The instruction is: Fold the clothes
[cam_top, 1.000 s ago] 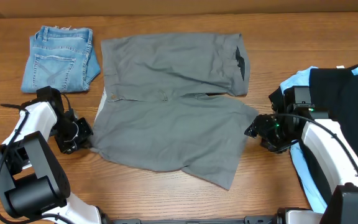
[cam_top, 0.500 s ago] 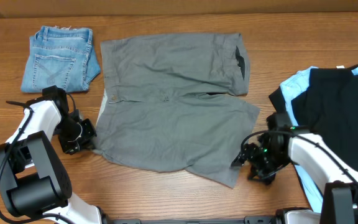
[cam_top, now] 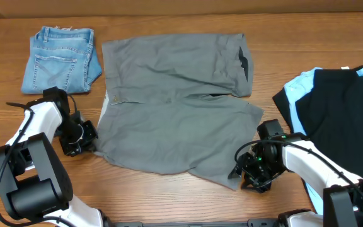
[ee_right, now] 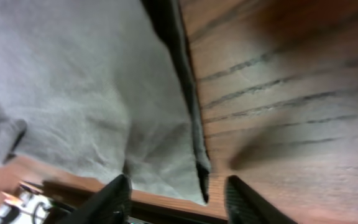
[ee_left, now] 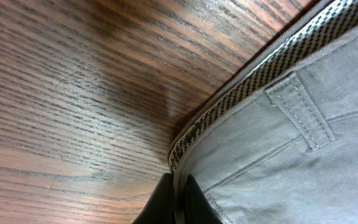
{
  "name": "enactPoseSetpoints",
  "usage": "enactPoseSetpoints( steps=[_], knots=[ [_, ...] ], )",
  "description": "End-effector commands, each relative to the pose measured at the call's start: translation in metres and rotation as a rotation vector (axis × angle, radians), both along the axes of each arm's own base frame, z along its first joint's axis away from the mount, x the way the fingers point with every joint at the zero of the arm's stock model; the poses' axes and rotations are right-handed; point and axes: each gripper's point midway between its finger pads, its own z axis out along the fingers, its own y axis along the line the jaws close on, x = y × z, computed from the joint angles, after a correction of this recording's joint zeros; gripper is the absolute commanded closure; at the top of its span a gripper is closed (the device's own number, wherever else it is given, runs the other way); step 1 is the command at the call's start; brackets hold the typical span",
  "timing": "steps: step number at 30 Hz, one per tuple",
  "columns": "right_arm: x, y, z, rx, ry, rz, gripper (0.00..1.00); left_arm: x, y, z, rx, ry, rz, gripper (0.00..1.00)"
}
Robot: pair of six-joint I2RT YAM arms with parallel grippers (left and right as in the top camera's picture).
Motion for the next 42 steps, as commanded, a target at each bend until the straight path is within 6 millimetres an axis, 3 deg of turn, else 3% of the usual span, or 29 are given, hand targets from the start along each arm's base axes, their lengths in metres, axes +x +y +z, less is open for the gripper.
enactPoseSetpoints(
  steps=[1,7,11,13,18,21,26,31,34,35,36,37,38,42],
  knots=[
    [-0.002,0.003,0.000,0.003,0.008,0.003,0.60,0.004,-0.003,0.007,0.007,-0.032,-0.030,0.95],
    [0.001,0.004,-0.001,0.005,-0.009,0.004,0.58,0.004,-0.003,0.007,0.006,-0.032,-0.030,0.96],
    [0.002,0.003,-0.002,-0.003,-0.015,0.006,0.89,0.004,-0.002,0.007,0.009,-0.031,-0.030,0.95],
    [0.002,-0.001,-0.004,-0.028,-0.016,0.006,0.96,0.003,-0.001,0.007,0.017,-0.027,-0.036,0.96],
    [0.004,-0.030,0.000,-0.164,0.003,-0.037,0.96,-0.001,0.005,0.009,0.034,-0.007,-0.028,0.96],
    [0.005,-0.047,0.013,-0.230,0.008,-0.069,0.96,-0.004,0.006,0.014,0.031,0.012,-0.025,0.96],
    [-0.006,-0.051,0.027,-0.238,0.016,-0.079,0.96,-0.013,0.003,0.019,0.020,0.052,-0.027,0.96],
    [-0.024,-0.054,0.040,-0.247,0.053,-0.089,0.96,-0.035,0.005,0.024,0.038,0.147,-0.041,0.96],
    [-0.024,-0.054,0.046,-0.242,0.017,-0.102,0.96,-0.044,0.006,0.027,0.050,0.190,-0.049,0.96],
    [-0.020,-0.053,0.047,-0.237,-0.014,-0.106,0.96,-0.045,0.006,0.027,0.049,0.192,-0.048,0.95],
    [-0.015,-0.053,0.049,-0.232,-0.049,-0.112,0.89,-0.044,0.006,0.027,0.050,0.189,-0.048,0.93],
    [-0.006,-0.053,0.052,-0.230,-0.094,-0.118,0.77,-0.043,0.006,0.026,0.051,0.184,-0.048,0.83],
    [0.003,-0.054,0.055,-0.235,-0.138,-0.124,0.59,-0.042,0.007,0.026,0.052,0.180,-0.048,0.70],
    [0.056,-0.060,0.081,-0.261,-0.360,-0.159,0.34,-0.031,0.009,0.032,0.056,0.147,-0.044,0.42]
  ],
)
